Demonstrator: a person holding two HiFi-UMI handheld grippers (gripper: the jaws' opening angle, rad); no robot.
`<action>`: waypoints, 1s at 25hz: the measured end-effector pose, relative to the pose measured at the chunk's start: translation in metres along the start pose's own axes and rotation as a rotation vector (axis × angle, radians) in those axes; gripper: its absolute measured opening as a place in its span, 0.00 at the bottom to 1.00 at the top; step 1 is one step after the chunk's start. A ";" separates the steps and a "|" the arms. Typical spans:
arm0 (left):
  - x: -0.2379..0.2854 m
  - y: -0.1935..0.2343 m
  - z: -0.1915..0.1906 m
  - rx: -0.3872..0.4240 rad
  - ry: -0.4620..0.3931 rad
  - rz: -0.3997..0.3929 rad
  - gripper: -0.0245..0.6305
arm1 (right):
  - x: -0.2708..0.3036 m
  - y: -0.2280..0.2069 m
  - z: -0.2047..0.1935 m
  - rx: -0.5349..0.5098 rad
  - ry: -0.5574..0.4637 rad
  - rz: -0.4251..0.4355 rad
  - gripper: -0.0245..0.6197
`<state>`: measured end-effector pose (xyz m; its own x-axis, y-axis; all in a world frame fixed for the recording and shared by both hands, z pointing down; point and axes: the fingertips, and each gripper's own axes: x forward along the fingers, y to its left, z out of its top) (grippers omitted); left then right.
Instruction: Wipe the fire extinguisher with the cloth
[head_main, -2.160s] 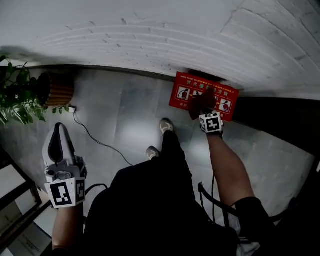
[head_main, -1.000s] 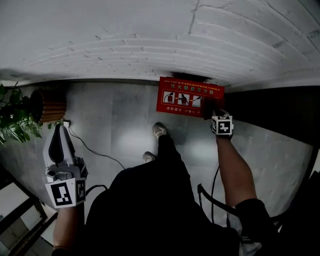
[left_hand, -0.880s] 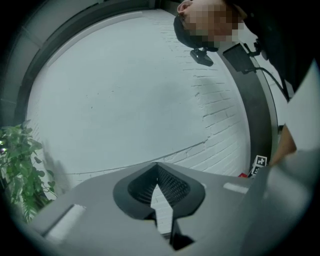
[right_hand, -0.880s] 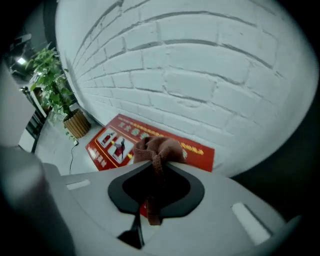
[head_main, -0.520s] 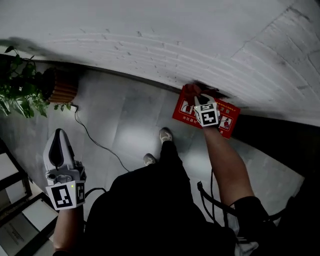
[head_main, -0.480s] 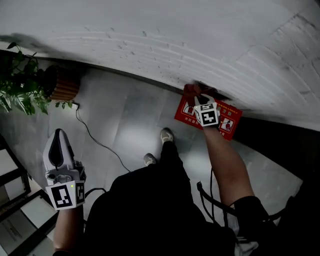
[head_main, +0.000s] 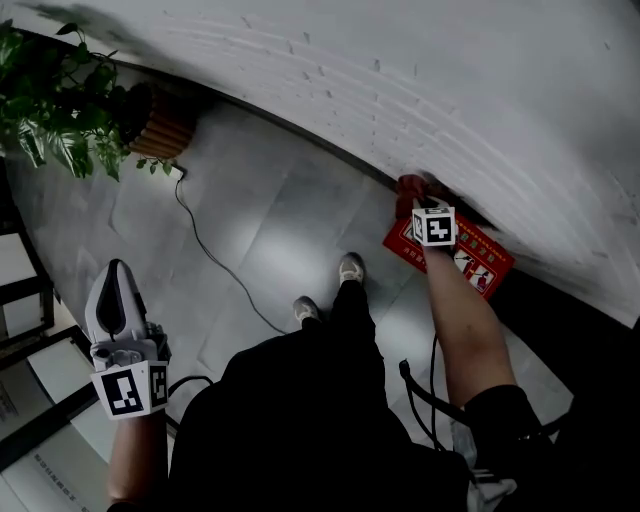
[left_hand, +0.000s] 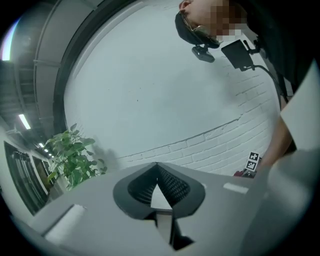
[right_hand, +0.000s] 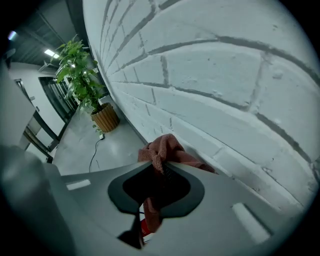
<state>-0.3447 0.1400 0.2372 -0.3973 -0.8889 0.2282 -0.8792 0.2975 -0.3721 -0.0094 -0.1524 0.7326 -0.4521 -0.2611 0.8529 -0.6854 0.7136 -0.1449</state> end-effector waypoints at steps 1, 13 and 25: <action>0.000 0.001 -0.002 0.005 0.008 0.002 0.04 | 0.001 -0.003 -0.001 0.003 0.005 -0.003 0.09; 0.034 -0.036 0.022 -0.004 -0.051 -0.107 0.04 | -0.030 -0.050 -0.042 0.135 0.019 -0.064 0.09; 0.077 -0.113 0.051 0.040 -0.117 -0.323 0.04 | -0.123 -0.162 -0.152 0.421 0.012 -0.283 0.09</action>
<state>-0.2630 0.0208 0.2511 -0.0657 -0.9695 0.2362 -0.9428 -0.0172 -0.3329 0.2437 -0.1369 0.7272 -0.2103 -0.3976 0.8931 -0.9520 0.2911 -0.0946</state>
